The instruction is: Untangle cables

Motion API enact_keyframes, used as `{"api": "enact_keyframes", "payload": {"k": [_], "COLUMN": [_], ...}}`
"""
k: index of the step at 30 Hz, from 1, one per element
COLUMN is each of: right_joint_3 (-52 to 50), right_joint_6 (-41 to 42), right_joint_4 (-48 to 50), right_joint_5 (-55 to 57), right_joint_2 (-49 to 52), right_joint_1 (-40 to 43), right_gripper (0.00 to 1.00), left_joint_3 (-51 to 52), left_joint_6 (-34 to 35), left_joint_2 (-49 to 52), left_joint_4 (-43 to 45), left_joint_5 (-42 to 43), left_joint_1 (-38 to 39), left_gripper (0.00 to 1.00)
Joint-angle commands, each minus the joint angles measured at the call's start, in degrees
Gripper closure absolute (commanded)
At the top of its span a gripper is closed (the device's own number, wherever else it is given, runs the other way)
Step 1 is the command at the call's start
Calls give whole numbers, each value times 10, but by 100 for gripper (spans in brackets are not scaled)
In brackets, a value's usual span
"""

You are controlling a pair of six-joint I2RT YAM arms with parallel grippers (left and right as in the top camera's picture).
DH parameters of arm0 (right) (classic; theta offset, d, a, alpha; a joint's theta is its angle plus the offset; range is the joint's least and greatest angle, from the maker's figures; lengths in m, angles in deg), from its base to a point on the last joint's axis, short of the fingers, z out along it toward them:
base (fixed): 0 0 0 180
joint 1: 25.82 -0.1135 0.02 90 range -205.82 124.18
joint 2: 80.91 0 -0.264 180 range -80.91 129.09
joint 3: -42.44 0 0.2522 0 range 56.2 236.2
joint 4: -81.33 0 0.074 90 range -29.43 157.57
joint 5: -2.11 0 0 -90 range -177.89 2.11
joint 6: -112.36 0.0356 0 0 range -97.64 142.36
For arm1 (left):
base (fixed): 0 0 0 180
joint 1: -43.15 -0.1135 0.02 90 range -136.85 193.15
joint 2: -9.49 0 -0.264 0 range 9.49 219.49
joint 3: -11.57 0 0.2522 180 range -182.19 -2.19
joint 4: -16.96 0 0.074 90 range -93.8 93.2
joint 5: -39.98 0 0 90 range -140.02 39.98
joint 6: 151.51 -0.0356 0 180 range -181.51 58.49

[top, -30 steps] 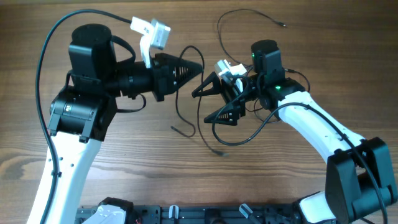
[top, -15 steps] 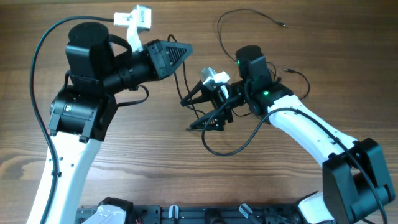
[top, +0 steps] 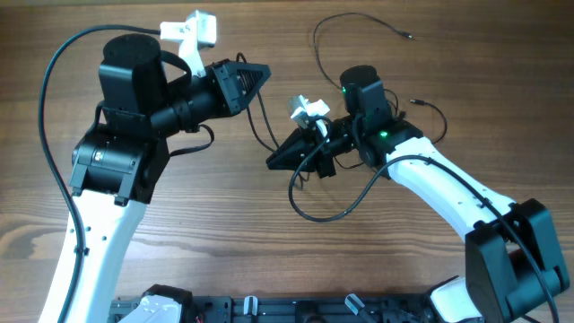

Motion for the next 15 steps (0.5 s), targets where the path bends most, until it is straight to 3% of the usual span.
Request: {"api": "enact_keyframes", "payload": {"k": [1,2,5,8,15], "right_joint_3": [-5,-5,-5,-5,-3], "right_joint_6": [17,17,75,126,201], "right_joint_4": [0,0,-1,-2,-60], "right_joint_5": [-3,0,82,194,366], "right_joint_2": [6,6,6,6,-27], "right_joint_1": [-1,-1,1,4,51], "right_gripper": [96,96,96,96,96], "left_joint_3": [-4,-4,-4,-4,-4], "left_joint_6": [-18,-18,-18,-18,-18], "left_joint_2": [0,0,0,0,0], "left_joint_4": [-17,-25,-66,-105,-231], "left_joint_5": [-58,-70,-111,-146,-278], "left_joint_1": [2,2,2,2,2], "left_gripper": [94,84,34,0,0]}}
